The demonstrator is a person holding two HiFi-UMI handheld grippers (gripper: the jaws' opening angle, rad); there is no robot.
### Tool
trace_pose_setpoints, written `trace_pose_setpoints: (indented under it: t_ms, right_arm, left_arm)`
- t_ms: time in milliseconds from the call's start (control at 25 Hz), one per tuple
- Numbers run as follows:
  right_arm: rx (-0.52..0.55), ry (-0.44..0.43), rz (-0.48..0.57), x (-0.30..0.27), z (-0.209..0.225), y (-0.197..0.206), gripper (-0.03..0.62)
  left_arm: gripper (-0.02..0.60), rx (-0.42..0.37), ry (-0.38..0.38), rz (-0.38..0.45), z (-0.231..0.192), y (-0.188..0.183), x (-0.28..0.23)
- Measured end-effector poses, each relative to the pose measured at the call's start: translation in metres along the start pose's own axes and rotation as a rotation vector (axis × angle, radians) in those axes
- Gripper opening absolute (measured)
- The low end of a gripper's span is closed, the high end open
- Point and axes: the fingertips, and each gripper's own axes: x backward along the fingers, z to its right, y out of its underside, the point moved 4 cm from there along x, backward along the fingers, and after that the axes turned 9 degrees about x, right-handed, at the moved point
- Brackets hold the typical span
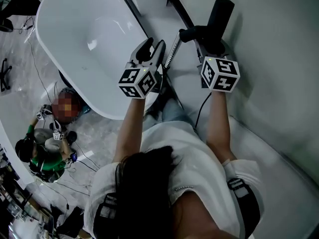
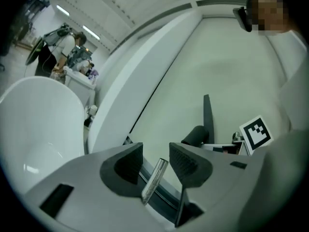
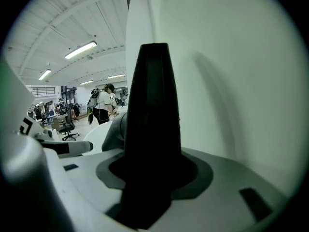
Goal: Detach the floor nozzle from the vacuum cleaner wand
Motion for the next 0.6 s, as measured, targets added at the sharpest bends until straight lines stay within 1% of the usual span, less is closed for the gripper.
trace_pose_setpoints:
  t_ms: [120,200,280,360,400,520,600]
  right_arm:
    - [-0.025,0.003,0.004,0.015,-0.013,0.004,0.215]
    - [-0.037,-0.002,0.004,0.024,-0.022,0.006,0.215]
    - [-0.027,-0.008,-0.009,0.033,-0.035,0.014,0.215]
    - [-0.004,0.001,-0.016,0.043,-0.049,0.025,0.215]
    - [0.0,0.007,-0.012,0.047,-0.058,0.029,0.215]
    - [-0.011,0.023,0.001,0.063,-0.083,0.037,0.215]
    - [-0.009,0.031,0.001,0.076,-0.097,0.039,0.215]
  left_arm:
    - [0.137,-0.108,-0.052,0.007,0.012,-0.014,0.024]
    - [0.082,-0.183,-0.072,0.017,0.021,-0.023,0.038]
    - [0.028,-0.247,-0.088,0.034,0.023,-0.023,0.057]
    - [0.014,-0.296,-0.097,0.034,0.018,-0.016,0.077]
    - [0.011,-0.298,-0.101,0.026,0.014,-0.014,0.086]
    - [0.005,-0.265,-0.129,-0.01,0.006,-0.012,0.115]
    - [0.003,-0.272,-0.15,-0.044,0.007,-0.009,0.131]
